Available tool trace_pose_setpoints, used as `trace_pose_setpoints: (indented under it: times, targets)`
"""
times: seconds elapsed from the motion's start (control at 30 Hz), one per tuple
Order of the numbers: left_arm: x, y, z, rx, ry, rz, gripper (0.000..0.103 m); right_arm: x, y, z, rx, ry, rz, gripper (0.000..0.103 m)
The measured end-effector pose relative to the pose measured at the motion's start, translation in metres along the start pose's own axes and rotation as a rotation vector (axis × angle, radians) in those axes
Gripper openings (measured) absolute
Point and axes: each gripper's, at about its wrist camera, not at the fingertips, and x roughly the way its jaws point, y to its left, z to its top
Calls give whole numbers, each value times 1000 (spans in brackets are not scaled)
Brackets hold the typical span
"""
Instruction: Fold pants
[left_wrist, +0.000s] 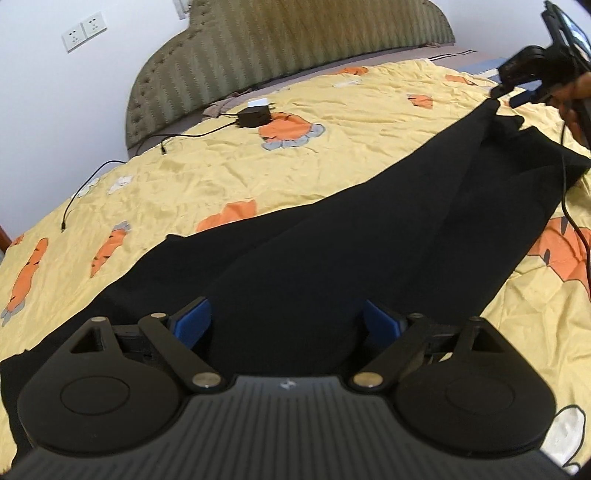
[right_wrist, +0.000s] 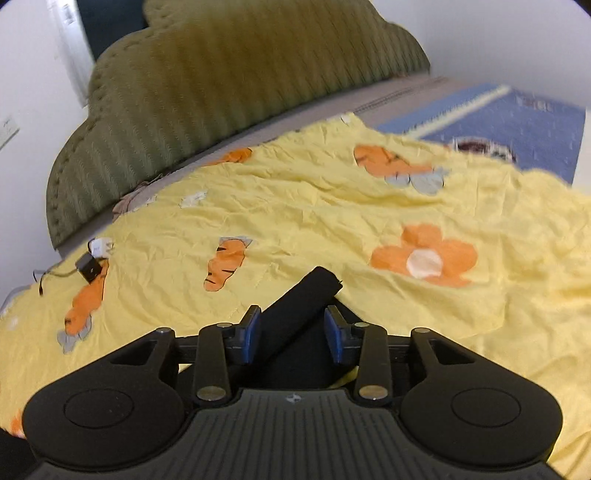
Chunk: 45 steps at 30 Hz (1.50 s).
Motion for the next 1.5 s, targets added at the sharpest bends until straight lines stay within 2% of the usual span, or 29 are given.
trace_pose_setpoints:
  times: [0.1,0.13,0.37,0.4,0.43,0.53,0.73,0.97,1.2,1.3,1.37,1.43,1.47,1.5]
  targets:
    - [4,-5,0,27,0,-2,89,15,-4,-1,66,62,-17,36]
    - [6,-6,1,34,1,-1,89,17,-4,-3,86,76,1,36]
    - [15,-16,4,70,-9,-5,88,8,22,-29,101,154,191,37]
    - [17,-16,5,63,-7,-8,88,5,25,-30,99,155,218,32]
    - [18,-17,5,56,-8,-10,87,4,29,-32,91,150,230,18]
    - [22,-21,6,69,-15,-18,81,2,33,-31,64,130,200,7]
    - [26,-31,5,144,-63,-1,80,-18,19,-30,200,92,259,5]
    - [32,-49,9,202,-97,33,82,-63,19,-14,237,14,336,5]
    - [17,-62,15,194,-125,-101,86,-84,22,-5,223,-34,367,5]
    - [24,-71,20,192,-98,-87,75,-87,23,-2,222,-50,370,5]
    - [33,-74,22,184,-58,-86,61,-88,22,-1,212,-51,373,5]
    - [38,-76,25,170,-40,-92,54,-88,19,-3,211,-46,359,5]
    - [38,-77,26,167,-32,-92,45,-88,18,-4,202,-41,353,5]
    - [39,-78,29,157,-20,-98,41,-86,16,-5,184,-31,354,5]
